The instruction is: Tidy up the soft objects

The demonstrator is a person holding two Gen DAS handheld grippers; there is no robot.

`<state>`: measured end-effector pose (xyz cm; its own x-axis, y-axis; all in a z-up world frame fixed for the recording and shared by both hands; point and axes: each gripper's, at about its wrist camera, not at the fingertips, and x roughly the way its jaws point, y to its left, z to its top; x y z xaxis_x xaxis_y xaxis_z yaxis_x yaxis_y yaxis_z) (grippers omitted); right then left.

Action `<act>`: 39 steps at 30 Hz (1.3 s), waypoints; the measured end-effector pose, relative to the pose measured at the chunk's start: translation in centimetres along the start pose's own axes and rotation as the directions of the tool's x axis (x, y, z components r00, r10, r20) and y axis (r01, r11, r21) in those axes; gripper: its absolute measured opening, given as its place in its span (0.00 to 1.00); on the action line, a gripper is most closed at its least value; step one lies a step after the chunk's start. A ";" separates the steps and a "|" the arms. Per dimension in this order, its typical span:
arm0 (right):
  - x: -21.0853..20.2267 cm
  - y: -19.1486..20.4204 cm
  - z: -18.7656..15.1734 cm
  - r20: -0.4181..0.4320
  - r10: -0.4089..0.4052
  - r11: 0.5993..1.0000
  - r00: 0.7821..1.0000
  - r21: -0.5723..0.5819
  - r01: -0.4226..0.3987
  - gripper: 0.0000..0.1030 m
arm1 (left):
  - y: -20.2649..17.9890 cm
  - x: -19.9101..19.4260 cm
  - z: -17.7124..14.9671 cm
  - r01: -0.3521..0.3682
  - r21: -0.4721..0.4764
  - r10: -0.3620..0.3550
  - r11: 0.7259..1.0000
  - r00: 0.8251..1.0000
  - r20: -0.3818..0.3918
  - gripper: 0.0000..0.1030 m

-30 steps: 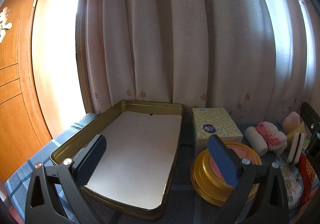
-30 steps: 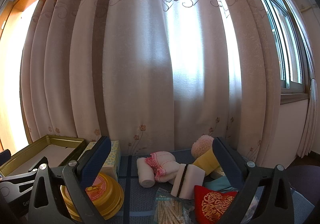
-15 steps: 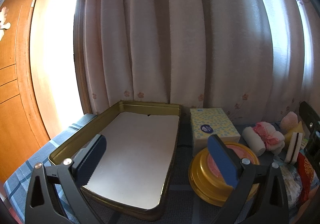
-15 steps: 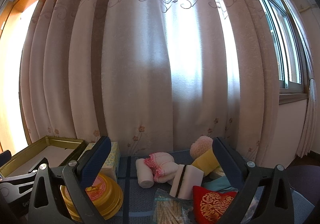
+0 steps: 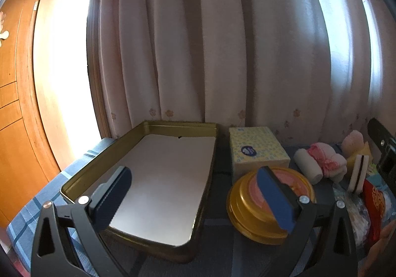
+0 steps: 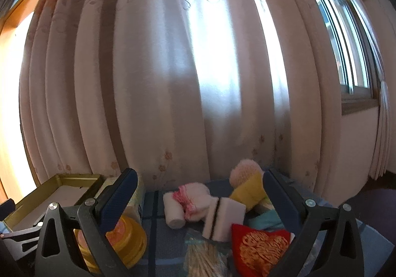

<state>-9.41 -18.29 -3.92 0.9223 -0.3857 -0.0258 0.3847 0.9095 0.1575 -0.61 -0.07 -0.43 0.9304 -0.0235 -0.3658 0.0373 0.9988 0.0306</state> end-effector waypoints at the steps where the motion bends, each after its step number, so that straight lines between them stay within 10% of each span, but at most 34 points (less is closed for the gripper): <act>1: -0.1 -0.3 0.0 -0.008 -0.002 1.000 1.000 0.007 0.002 0.99 | 0.0 -0.2 -0.1 0.000 0.002 0.000 1.000 1.000 0.000 1.00; 17: -3.9 -13.1 -1.7 -0.251 -0.064 0.993 0.966 0.082 0.087 0.91 | -3.3 -3.9 -2.3 0.176 0.085 -0.170 0.981 0.983 -0.069 0.99; 21: -3.1 -13.1 -2.4 -0.336 -0.007 0.996 0.942 0.081 0.036 0.69 | -5.0 -4.7 -3.0 0.241 0.114 -0.228 0.964 0.967 -0.112 0.99; 25: -1.5 -11.4 -2.6 -0.411 0.127 0.987 0.903 0.139 -0.076 0.69 | -6.2 -5.2 -3.1 0.260 0.125 -0.243 0.958 0.960 -0.136 0.99; 33: -0.4 -12.1 -2.5 -0.450 0.069 0.993 0.890 0.115 -0.019 0.67 | -6.3 -6.1 -2.8 0.267 0.146 -0.245 0.952 0.957 -0.156 0.95; 39: 0.1 -10.3 -2.6 -0.465 0.210 0.975 0.860 0.162 -0.150 0.67 | -7.3 -5.6 -2.9 0.268 0.143 -0.242 0.953 0.955 -0.173 0.91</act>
<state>-13.18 -27.26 -8.09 0.8911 -0.0686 -0.4486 0.2307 0.9197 0.3176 -7.19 -7.12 -1.32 0.8159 -0.2571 -0.5179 0.3370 0.9393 0.0646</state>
